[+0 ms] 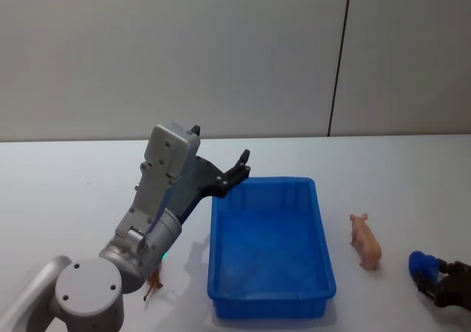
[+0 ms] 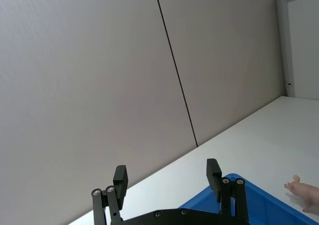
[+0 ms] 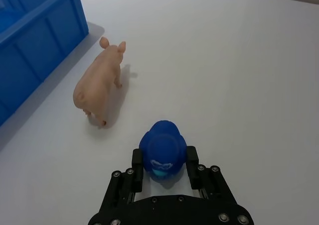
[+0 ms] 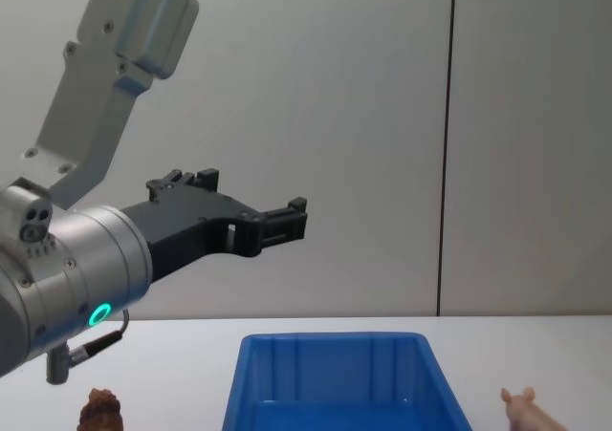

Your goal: Pick up the two dolls from the table and place them into the box.

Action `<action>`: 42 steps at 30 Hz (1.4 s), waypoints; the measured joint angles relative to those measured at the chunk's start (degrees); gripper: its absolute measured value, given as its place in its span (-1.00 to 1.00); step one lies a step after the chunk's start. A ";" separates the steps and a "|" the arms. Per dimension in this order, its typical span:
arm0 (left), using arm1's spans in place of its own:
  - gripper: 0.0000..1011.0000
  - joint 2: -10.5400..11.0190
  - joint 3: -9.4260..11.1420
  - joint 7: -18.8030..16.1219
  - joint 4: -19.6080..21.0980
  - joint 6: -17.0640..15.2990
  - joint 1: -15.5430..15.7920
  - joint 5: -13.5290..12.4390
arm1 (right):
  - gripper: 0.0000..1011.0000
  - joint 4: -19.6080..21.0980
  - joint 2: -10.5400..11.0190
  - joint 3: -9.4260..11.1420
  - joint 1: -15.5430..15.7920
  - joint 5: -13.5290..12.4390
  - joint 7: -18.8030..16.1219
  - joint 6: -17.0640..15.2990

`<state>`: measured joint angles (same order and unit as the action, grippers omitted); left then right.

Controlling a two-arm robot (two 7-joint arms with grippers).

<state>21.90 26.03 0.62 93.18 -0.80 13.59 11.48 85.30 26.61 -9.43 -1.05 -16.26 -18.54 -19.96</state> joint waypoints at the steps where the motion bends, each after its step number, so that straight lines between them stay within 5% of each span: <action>1: 0.98 0.00 0.00 0.00 0.00 0.00 0.00 0.00 | 0.00 0.00 -0.01 0.01 -0.01 -0.05 0.05 0.11; 23: 0.98 0.00 0.00 0.00 0.00 0.00 0.00 0.00 | -0.29 4.50 -0.18 0.32 -0.60 -0.23 -0.86 9.22; 42: 0.98 0.00 0.00 0.00 0.00 0.00 0.00 0.00 | -0.53 8.15 -3.30 -3.09 -4.38 2.47 -10.51 11.03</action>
<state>21.89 26.03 0.62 93.18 -0.80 13.58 11.48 93.46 23.32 -12.52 -5.43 -13.79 -29.05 -8.93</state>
